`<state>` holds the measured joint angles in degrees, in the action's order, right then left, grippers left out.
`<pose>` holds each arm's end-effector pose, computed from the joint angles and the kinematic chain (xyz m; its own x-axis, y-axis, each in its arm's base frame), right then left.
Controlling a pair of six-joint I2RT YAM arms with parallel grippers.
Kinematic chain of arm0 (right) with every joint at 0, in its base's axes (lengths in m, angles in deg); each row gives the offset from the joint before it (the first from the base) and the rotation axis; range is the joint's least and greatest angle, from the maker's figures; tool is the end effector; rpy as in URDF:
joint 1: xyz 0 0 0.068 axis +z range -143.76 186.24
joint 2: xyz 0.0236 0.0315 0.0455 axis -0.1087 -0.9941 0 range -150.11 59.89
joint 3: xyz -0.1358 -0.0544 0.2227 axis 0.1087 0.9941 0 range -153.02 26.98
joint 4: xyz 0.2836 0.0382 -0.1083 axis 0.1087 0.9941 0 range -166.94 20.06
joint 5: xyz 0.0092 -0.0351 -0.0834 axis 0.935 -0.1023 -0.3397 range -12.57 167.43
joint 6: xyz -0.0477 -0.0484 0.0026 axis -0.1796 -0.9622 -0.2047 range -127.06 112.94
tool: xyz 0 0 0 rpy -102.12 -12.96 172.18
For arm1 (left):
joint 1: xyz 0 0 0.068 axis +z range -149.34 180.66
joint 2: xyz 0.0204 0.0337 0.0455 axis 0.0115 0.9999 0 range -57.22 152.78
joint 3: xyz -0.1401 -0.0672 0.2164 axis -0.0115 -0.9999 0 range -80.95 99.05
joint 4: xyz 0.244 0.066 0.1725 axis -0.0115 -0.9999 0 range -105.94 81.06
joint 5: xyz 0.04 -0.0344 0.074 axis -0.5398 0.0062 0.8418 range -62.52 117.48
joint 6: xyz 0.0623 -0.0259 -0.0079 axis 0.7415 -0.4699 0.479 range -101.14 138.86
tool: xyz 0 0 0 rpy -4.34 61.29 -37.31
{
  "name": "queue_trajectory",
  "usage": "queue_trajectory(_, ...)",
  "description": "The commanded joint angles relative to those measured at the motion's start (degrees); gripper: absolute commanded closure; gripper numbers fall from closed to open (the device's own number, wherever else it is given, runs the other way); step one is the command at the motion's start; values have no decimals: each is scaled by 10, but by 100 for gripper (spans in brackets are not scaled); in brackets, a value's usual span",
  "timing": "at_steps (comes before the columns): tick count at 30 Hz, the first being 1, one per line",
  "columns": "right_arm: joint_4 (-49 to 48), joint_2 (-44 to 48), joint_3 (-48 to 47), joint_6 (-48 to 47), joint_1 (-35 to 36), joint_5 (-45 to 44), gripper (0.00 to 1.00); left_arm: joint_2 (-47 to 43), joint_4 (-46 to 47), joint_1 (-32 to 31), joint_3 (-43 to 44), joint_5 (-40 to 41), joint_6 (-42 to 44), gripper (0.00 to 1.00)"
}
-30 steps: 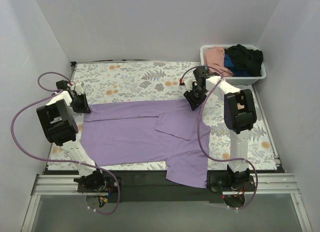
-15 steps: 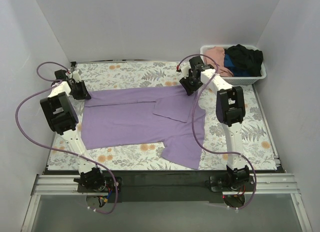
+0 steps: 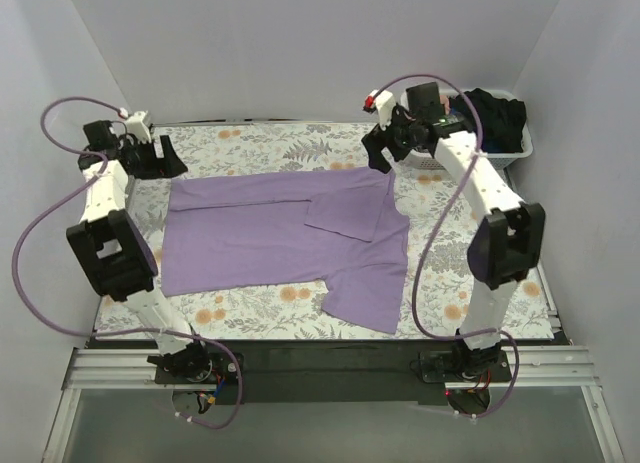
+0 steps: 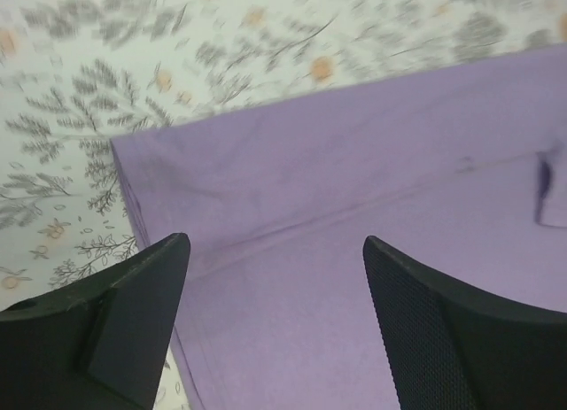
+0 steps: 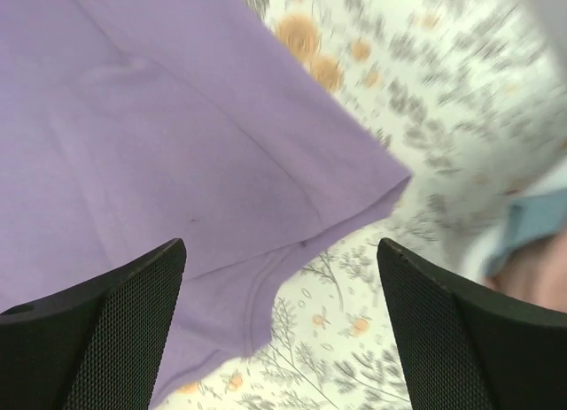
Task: Fold and stack the t-shirts
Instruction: Fold the tshirt
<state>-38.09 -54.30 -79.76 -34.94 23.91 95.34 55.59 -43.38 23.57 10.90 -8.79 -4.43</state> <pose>0.4808 0.1707 0.2788 -0.3793 -0.5878 -0.7146 -0.7563 0.6419 -0.1265 0.4557 0.1575 0.2052 -0.6946 -0.6396 -0.3292 -0.3038 0.6756 -0.6717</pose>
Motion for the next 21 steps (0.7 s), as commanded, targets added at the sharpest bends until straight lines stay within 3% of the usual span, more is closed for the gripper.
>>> queue_trajectory(1, -8, 113, 44, -52, 5, 49, 5, -166, 24, 2, -27, -85, 7, 20)
queue_trajectory(5, -16, 191, 100, -75, 5, 47, 2, -257, 39, 2, -102, -122, -5, 18)
queue_trajectory(8, -6, 221, 134, -109, 5, 55, 2, -304, -25, 2, -130, -133, 80, 17)
queue_trajectory(10, 57, 235, 153, -159, 8, 101, 2, -332, -105, 2, -154, -135, 177, 16)
queue_trajectory(12, 101, 262, 216, -234, 25, 107, 2, -353, -186, 2, -175, -138, 282, 16)
queue_trajectory(16, 105, 324, 386, -318, 88, 50, 3, -418, -275, 2, -243, -120, 389, 16)
queue_trajectory(21, 79, 357, 518, -329, 154, 26, 16, -445, -311, 1, -317, -101, 401, 18)
